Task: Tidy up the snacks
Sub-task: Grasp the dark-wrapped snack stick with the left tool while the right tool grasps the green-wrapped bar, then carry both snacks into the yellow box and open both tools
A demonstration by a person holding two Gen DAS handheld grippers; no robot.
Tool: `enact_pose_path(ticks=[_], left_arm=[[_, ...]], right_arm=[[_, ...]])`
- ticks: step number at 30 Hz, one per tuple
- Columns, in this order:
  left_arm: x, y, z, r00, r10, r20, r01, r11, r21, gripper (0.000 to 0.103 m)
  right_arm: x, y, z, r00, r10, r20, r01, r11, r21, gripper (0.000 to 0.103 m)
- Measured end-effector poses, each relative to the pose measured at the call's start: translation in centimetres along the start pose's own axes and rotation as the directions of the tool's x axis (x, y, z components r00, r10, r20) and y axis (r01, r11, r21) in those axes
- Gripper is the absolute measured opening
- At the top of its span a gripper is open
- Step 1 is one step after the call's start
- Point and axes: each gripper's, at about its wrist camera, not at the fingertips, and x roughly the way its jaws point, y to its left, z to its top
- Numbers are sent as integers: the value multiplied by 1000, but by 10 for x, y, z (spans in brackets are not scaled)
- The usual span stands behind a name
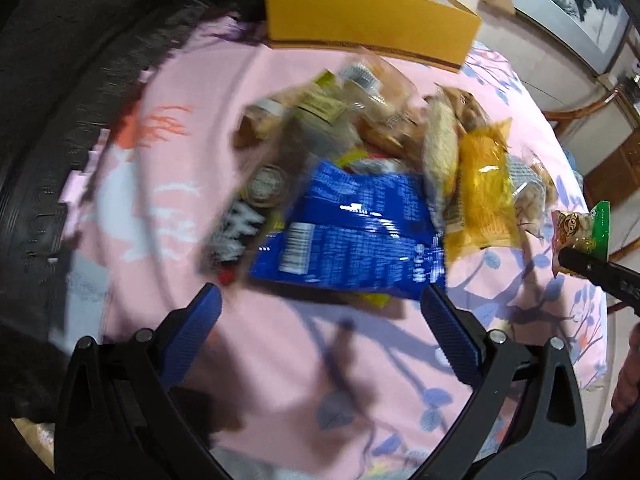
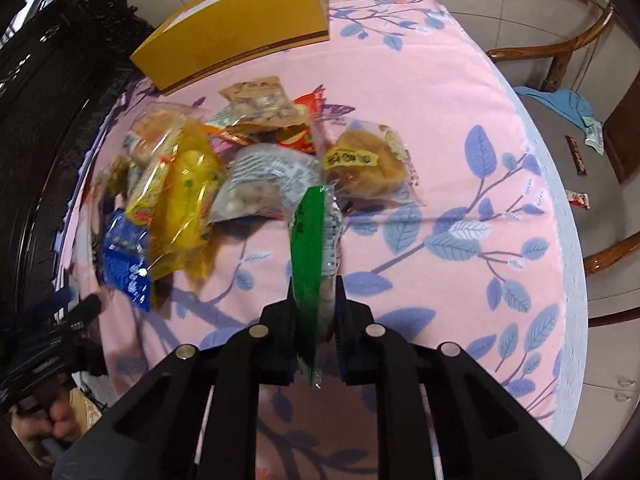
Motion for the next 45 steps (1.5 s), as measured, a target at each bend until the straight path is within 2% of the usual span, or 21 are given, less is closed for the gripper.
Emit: enact_pose_path(ticks=[2, 4, 7, 11, 15, 16, 18, 20, 22, 26, 31, 37, 42, 45], left_arm=[[6, -3, 3, 1000, 27, 1, -27, 1000, 3, 101], [-2, 0, 9, 995, 72, 63, -72, 997, 2, 101], [-11, 20, 23, 988, 71, 135, -68, 997, -22, 101], [7, 47, 48, 993, 57, 103, -53, 997, -49, 101], [32, 48, 57, 998, 49, 36, -50, 999, 13, 100], [34, 49, 60, 999, 18, 34, -18, 1000, -6, 97], [41, 49, 64, 999, -38, 5, 38, 999, -15, 80], [42, 48, 66, 998, -65, -3, 65, 998, -27, 59], [37, 42, 66, 997, -78, -4, 78, 997, 5, 46], [27, 38, 57, 996, -92, 1, 92, 996, 17, 34], [10, 36, 46, 994, -110, 13, 110, 994, -4, 29], [-21, 33, 44, 988, -140, 60, 141, 990, -20, 28], [-57, 25, 66, 975, -165, 151, 169, 986, -9, 28], [-72, 24, 94, 958, -191, 214, 198, 980, -14, 28]], right_arm=[[-3, 0, -4, 1000, 7, -12, -7, 1000, 5, 15], [-6, -1, -6, 1000, 10, -13, -10, 1000, 16, 15], [-10, -5, -8, 1000, 17, -21, -16, 999, 34, 15], [-10, -5, -8, 999, 23, -26, -21, 999, 45, 15], [-10, -3, -5, 999, 39, -25, -38, 998, 51, 15], [-11, -3, -5, 999, 38, -20, -37, 998, 51, 15], [-13, -3, -3, 999, 39, -12, -38, 998, 52, 15], [-15, -4, -2, 999, 43, -2, -43, 997, 60, 15], [-17, -5, 1, 999, 48, 9, -48, 997, 67, 15], [-21, -6, 6, 998, 57, 29, -59, 996, 71, 15], [-30, -4, 15, 995, 76, 58, -80, 995, 61, 15], [-42, 2, 31, 990, 106, 94, -109, 994, 25, 15], [-52, 11, 51, 982, 134, 133, -134, 991, -10, 15], [-54, 18, 73, 973, 171, 155, -170, 985, -22, 15]])
